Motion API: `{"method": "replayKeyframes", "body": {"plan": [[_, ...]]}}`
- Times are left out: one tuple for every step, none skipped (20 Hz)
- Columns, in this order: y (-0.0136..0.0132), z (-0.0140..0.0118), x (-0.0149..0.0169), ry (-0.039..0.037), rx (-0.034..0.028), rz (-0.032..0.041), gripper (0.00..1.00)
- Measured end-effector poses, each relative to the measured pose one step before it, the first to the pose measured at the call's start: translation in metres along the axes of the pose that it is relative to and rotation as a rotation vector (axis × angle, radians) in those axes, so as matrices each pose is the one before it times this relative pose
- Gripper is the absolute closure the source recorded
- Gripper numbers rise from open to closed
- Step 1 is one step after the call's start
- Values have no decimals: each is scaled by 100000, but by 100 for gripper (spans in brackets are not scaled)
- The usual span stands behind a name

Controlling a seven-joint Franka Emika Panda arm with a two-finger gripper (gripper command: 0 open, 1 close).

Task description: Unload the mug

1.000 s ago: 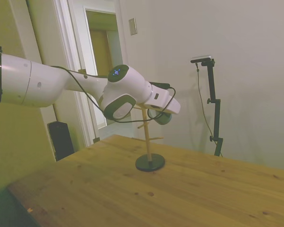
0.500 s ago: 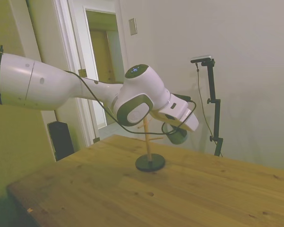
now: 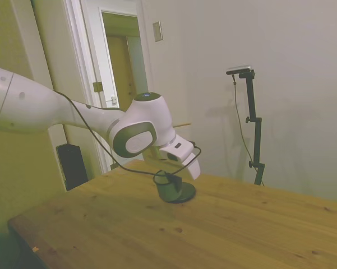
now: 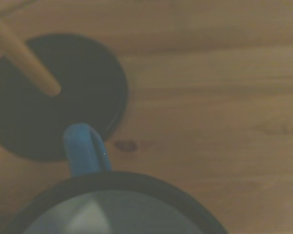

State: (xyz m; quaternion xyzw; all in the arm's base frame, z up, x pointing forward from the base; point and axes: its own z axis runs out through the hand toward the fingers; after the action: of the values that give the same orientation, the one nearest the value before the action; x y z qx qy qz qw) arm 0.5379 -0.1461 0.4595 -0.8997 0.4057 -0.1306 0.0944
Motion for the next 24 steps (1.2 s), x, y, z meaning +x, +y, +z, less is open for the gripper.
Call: {"method": "replayKeyframes", "body": {"plan": [[245,342,-667,-979,-1609,-1180,100],[209,504,-626,-1198,-1611,-1054,100],[92,623,-598,-1511,-1027,-609,100],[-126,652,-666,-1597,-785,-783,100],[-260,643,-684,-1720,-810,-1070,100],[-415,532,-685,-1172,-484,-1299,100],[-485,439,-640,-941,-349,-1347,100],[-424,241,-438,-536,-150,-1007,100],[-301,122,-269,-297,-53,-605,100],[-93,94,-145,-296,-118,-235,100],[98,170,-111,-384,-249,127,100],[138,233,-100,-425,-357,301,100],[176,259,-46,-301,-658,486,100],[177,280,7,46,-1309,334,100],[172,260,78,198,-1292,583,100],[185,227,147,334,-1046,675,100],[206,204,183,573,-1058,458,100],[185,197,170,553,-980,460,100],[162,221,157,554,-1000,705,100],[109,211,172,939,-877,407,100],[52,223,166,951,-590,570,100],[31,286,160,968,-538,664,100],[30,299,130,826,-693,482,100],[-17,282,118,677,-360,377,100]]}}
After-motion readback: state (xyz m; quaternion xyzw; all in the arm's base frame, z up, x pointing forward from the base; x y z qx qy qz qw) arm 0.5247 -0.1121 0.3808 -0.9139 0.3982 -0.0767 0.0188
